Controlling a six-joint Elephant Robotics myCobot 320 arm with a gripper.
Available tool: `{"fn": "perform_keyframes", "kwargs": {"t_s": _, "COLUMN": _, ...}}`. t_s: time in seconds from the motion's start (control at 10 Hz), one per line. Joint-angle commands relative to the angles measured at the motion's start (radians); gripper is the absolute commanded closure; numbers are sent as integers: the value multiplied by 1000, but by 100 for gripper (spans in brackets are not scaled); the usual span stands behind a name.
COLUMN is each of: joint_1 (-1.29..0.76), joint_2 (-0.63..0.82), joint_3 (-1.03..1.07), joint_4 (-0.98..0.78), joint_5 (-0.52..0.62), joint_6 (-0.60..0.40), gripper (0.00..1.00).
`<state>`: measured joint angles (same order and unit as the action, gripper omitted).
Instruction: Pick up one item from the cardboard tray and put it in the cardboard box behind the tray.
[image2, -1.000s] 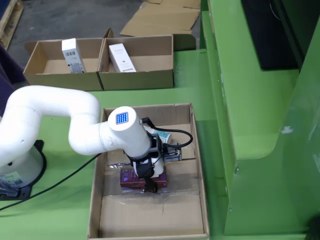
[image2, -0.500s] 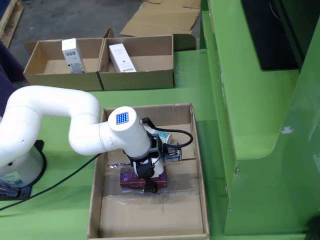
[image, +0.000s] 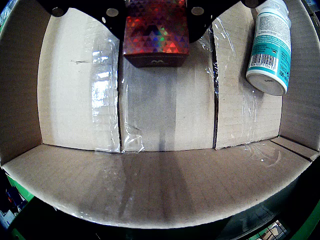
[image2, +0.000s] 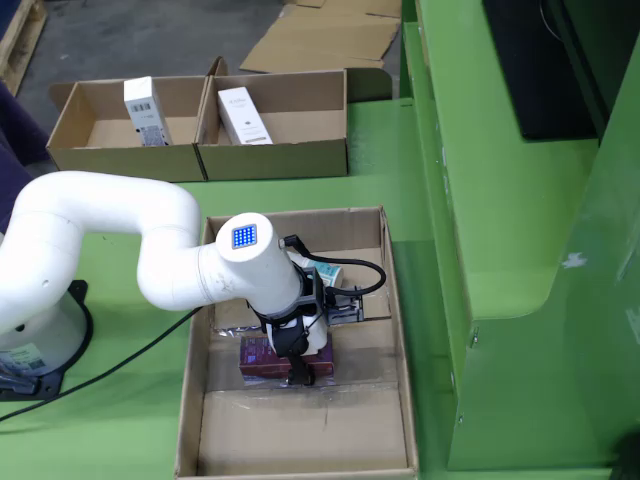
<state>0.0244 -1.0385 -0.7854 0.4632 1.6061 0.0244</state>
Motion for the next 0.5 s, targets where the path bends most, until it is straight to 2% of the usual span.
{"fn": "perform_keyframes", "kwargs": {"t_s": 0.0, "joint_1": 4, "joint_2": 152, "joint_3": -49, "joint_4": -48, "joint_5": 30, "joint_6": -32, "gripper": 100}}
{"fn": "perform_keyframes", "kwargs": {"t_s": 0.1, "joint_1": 8, "joint_2": 268, "joint_3": -207, "joint_4": 40, "joint_5": 23, "joint_6": -18, "gripper": 100}}
{"fn": "perform_keyframes", "kwargs": {"t_s": 0.2, "joint_1": 8, "joint_2": 268, "joint_3": -207, "joint_4": 40, "joint_5": 23, "joint_6": -18, "gripper": 100}}
{"fn": "perform_keyframes", "kwargs": {"t_s": 0.3, "joint_1": 12, "joint_2": 365, "joint_3": -331, "joint_4": 109, "joint_5": 16, "joint_6": -7, "gripper": 100}}
{"fn": "perform_keyframes", "kwargs": {"t_s": 0.4, "joint_1": -3, "joint_2": 406, "joint_3": -313, "joint_4": 62, "joint_5": 35, "joint_6": -35, "gripper": 100}}
